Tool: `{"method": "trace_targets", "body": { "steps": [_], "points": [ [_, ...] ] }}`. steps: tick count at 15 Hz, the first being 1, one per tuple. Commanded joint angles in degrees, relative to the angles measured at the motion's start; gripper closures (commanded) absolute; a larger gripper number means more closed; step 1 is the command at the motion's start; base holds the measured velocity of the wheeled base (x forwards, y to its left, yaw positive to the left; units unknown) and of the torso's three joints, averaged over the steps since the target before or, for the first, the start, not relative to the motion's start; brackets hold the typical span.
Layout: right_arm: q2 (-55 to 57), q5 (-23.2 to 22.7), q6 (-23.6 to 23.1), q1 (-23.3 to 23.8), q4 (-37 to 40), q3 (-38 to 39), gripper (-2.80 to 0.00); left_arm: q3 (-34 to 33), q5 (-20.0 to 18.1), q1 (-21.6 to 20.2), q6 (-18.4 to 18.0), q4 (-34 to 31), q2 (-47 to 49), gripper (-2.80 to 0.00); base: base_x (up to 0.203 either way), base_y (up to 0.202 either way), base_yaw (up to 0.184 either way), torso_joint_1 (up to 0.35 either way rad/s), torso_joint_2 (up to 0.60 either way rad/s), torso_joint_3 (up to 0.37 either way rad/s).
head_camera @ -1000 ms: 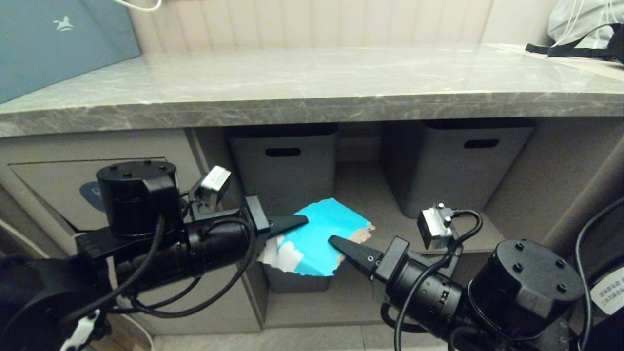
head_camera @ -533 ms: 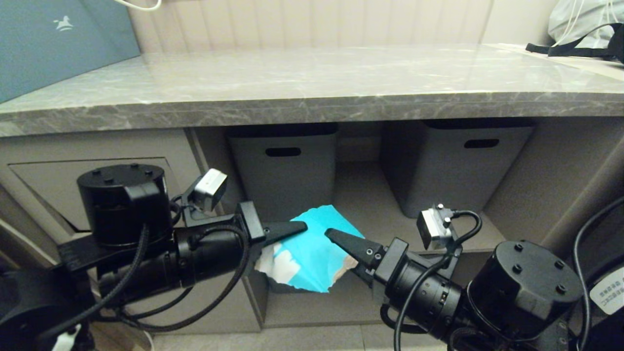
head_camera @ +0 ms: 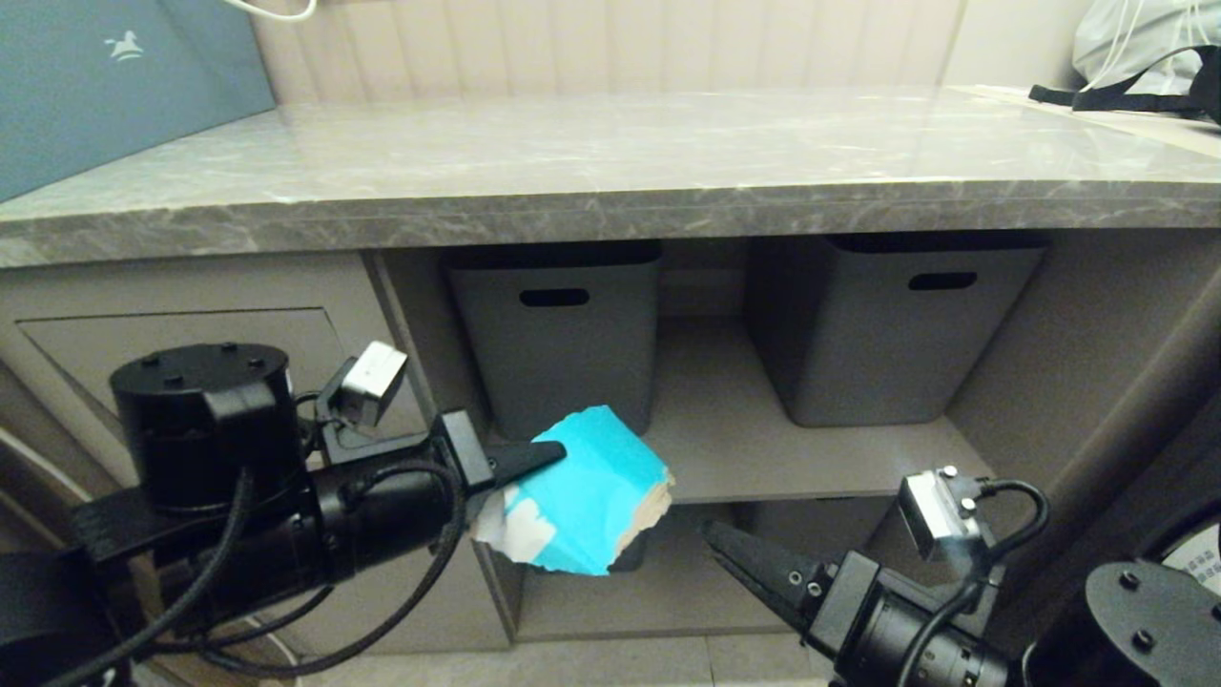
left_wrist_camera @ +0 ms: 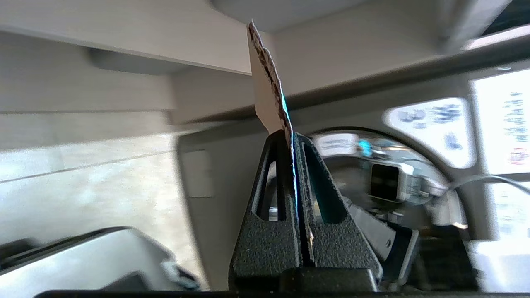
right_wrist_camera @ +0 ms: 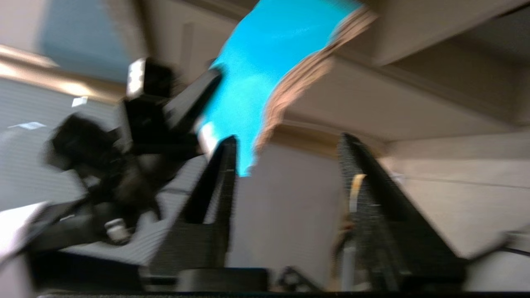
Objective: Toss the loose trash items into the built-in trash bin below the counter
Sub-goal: Hand it to the other hand
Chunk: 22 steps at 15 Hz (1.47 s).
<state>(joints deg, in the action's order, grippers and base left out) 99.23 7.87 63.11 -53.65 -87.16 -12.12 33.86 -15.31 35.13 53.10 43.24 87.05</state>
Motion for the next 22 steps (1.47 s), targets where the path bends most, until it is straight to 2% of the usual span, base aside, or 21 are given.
{"method": "trace_targets", "body": {
  "steps": [1, 3, 4, 7, 8, 10, 11, 14, 15, 16, 17, 18, 19, 20, 22],
  "points": [
    [-1.37, 5.94, -0.78, -0.36, -0.50, 3.22, 0.00, -3.06, 1.06, -0.01, -0.96, 0.26, -3.01, 0.00, 0.000, 0.000, 0.000, 0.000, 0.00, 0.000],
    [-1.72, 11.91, -4.60, 1.58, -0.50, 5.66, 0.00, -5.63, 4.05, -0.46, -2.99, 0.13, -5.54, 0.00, 0.000, 0.000, 0.000, 0.000, 0.00, 0.000],
    [-1.88, 12.52, -6.90, 5.20, -0.50, 7.44, 0.00, -7.14, 5.11, -0.99, -3.76, -0.08, -7.34, 0.00, 0.000, 0.000, 0.000, 0.000, 0.00, 0.000],
    [-9.06, 13.15, -11.74, 11.40, -0.50, 11.29, 0.00, -12.24, 5.72, -3.66, -4.72, -0.34, -11.61, 0.00, 0.000, 0.000, 0.000, 0.000, 0.00, 0.000],
    [-11.69, 13.20, -14.34, 14.01, -0.50, 11.68, 0.00, -12.93, 5.73, -3.80, -4.78, -0.38, -12.19, 0.00, 0.000, 0.000, 0.000, 0.000, 0.00, 0.000],
    [-15.47, 13.21, -23.95, 20.13, -0.50, 11.98, 0.00, -15.17, 5.73, -5.18, -4.91, -0.43, -15.39, 0.00, 0.000, 0.000, 0.000, 0.000, 0.00, 0.000],
    [-15.91, 13.19, -25.31, 25.55, -0.50, 12.02, 0.00, -16.15, 5.73, -5.79, -4.93, -0.44, -16.40, 0.00, 0.000, 0.000, 0.000, 0.000, 0.00, 0.000],
    [-17.29, 12.99, -28.10, 49.73, -0.50, 12.08, 0.00, -17.43, 5.73, -6.92, -4.93, -0.44, -18.49, 0.00, 0.000, 0.000, 0.000, 0.000, 0.00, 0.000],
    [-18.54, 12.82, -29.66, 56.46, -0.50, 12.09, 0.00, -17.45, 5.73, -6.93, -4.97, -0.46, -18.62, 0.00, 0.000, 0.000, 0.000, 0.000, 0.00, 0.000],
    [-21.34, 11.39, -32.41, 60.78, -0.50, 12.13, 0.00, -17.66, 5.73, -7.00, -4.95, -0.52, -19.61, 0.00, 0.000, 0.000, 0.000, 0.000, 0.00, 0.000],
    [-25.07, 8.20, -35.90, 62.66, -0.41, 12.15, 0.00, -18.00, 5.73, -7.02, -4.93, -0.53, -19.95, 0.00, 0.000, 0.000, 0.000, 0.000, 0.00, 0.000],
    [-28.22, 2.03, -40.08, 62.85, 1.27, 12.17, 0.00, -18.93, 5.71, -7.09, -4.93, -0.53, -20.55, 0.00, 0.000, 0.000, 0.000, 0.000, 0.00, 0.000],
    [-29.96, -2.05, -43.80, 62.86, 6.50, 12.19, 0.00, -19.87, 5.65, -7.10, -4.93, -0.53, -21.14, 0.00, 0.000, 0.000, 0.000, 0.000, 0.00, 0.000],
    [-31.36, -5.33, -47.49, 62.79, 14.04, 12.20, 0.00, -19.88, 5.64, -7.10, -4.93, -0.53, -21.30, 0.00, 0.000, 0.000, 0.000, 0.000, 0.00, 0.000],
    [-36.49, -14.66, -57.06, 62.48, 31.30, 12.21, 0.00, -20.06, 5.64, -7.27, -4.85, -0.53, -22.15, 0.00, 0.000, 0.000, 0.000, 0.000, 0.00, 0.000]
  ]
}}
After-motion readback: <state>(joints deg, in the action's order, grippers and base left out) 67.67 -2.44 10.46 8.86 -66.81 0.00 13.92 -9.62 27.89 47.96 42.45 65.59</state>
